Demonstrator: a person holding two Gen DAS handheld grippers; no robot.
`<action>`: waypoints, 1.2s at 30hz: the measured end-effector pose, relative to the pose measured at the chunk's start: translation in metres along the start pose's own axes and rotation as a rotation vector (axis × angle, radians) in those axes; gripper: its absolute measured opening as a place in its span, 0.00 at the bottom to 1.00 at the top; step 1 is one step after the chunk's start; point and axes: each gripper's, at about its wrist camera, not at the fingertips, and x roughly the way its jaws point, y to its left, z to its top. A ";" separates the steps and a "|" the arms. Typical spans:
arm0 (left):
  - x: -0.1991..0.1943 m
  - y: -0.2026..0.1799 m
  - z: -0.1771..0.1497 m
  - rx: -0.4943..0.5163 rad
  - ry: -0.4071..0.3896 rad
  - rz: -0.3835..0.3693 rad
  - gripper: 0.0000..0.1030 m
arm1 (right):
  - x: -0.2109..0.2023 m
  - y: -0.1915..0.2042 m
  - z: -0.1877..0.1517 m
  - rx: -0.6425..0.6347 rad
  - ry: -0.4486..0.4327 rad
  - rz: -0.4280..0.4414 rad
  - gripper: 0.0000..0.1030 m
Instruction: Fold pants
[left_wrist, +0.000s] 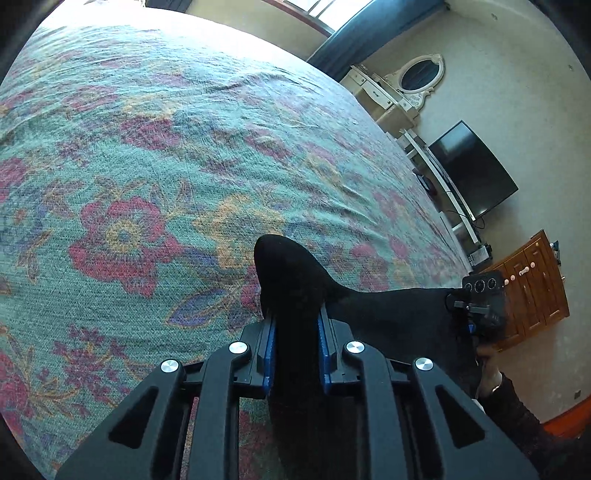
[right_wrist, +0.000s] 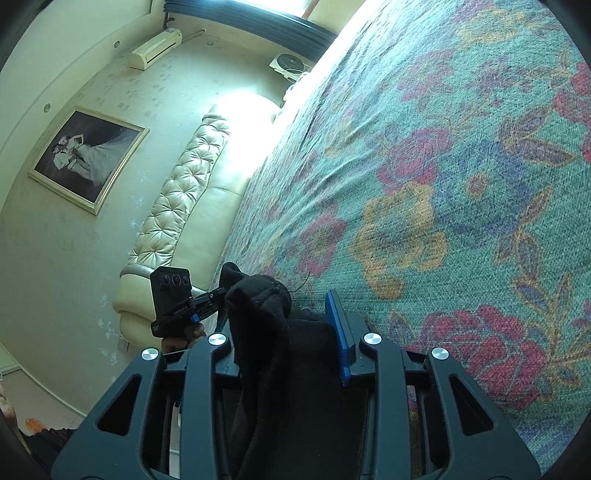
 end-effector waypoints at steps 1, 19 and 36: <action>0.000 -0.002 0.002 0.011 -0.003 0.006 0.18 | 0.001 -0.001 0.001 0.008 -0.003 0.004 0.31; -0.014 0.041 0.029 -0.061 -0.048 0.066 0.18 | 0.059 0.012 0.043 -0.006 0.029 0.007 0.30; -0.003 0.067 0.015 -0.149 -0.064 0.048 0.36 | 0.064 -0.013 0.043 0.093 0.042 0.049 0.32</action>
